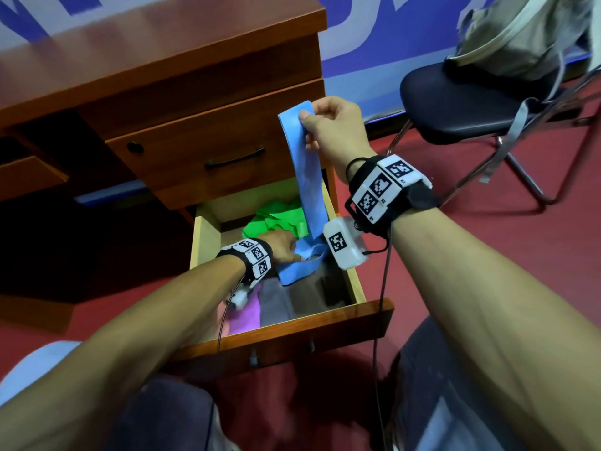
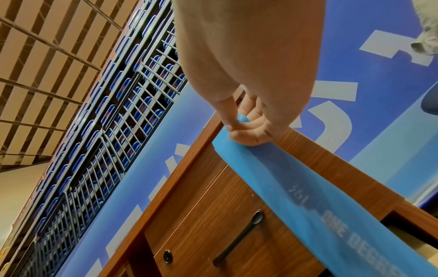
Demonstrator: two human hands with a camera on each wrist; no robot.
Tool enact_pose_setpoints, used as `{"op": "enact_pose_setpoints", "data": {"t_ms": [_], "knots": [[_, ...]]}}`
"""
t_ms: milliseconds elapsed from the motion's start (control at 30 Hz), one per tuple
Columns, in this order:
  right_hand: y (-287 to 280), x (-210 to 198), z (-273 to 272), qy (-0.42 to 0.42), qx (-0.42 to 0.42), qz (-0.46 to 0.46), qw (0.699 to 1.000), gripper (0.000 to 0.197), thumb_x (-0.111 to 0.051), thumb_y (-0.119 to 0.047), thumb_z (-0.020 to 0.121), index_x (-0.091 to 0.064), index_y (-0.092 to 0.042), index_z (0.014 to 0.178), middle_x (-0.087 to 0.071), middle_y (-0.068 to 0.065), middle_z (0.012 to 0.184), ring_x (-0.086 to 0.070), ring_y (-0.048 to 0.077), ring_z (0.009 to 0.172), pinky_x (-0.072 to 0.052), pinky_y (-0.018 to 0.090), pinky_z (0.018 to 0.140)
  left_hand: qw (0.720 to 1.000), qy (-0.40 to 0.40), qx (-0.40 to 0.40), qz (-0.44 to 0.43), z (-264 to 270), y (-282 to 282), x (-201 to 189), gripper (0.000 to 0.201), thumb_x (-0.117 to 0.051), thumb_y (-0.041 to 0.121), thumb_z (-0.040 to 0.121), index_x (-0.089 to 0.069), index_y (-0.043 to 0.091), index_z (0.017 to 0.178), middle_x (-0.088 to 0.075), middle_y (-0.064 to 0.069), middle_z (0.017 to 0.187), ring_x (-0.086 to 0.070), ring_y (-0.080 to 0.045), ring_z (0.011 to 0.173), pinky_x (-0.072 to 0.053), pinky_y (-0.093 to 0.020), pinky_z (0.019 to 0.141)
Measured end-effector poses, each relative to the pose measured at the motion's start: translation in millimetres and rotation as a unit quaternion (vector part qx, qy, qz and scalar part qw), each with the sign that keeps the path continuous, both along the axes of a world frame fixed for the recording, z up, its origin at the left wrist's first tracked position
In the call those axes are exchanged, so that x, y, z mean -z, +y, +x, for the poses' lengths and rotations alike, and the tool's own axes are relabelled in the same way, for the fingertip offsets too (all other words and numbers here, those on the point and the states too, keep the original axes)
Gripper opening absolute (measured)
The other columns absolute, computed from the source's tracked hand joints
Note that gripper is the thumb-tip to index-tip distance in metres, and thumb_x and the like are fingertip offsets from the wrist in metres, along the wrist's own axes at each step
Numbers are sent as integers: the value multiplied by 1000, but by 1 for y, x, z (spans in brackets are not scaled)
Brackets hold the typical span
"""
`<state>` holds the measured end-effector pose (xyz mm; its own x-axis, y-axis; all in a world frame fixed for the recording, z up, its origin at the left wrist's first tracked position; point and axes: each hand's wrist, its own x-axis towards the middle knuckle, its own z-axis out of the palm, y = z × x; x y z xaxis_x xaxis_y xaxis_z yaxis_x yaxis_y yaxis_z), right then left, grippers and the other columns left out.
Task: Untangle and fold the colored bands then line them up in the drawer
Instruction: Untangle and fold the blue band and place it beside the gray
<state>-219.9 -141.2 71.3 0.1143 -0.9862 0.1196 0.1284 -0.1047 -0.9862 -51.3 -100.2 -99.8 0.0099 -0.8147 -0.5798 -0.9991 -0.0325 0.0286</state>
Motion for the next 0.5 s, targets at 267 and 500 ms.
{"op": "enact_pose_setpoints", "data": {"t_ms": [267,500], "knots": [[-4,2,4,3,-4,6,1000,12,-63,-5,94,-57,-9,86,-56,7,69,-53,9,49,-49,21,51,994,-22,100,-25,-28,-12,21,89,-34,90,64,-69,18,102,-71,-5,98,-67,-29,88,-58,-43,81],[-3,2,6,11,-10,1,1000,11,-63,-7,95,-57,-9,86,-57,6,69,-54,9,50,-50,22,52,977,-69,199,-23,-58,4,16,70,-45,76,83,-66,14,107,-68,-10,112,-65,-33,104,-54,-43,91]]}}
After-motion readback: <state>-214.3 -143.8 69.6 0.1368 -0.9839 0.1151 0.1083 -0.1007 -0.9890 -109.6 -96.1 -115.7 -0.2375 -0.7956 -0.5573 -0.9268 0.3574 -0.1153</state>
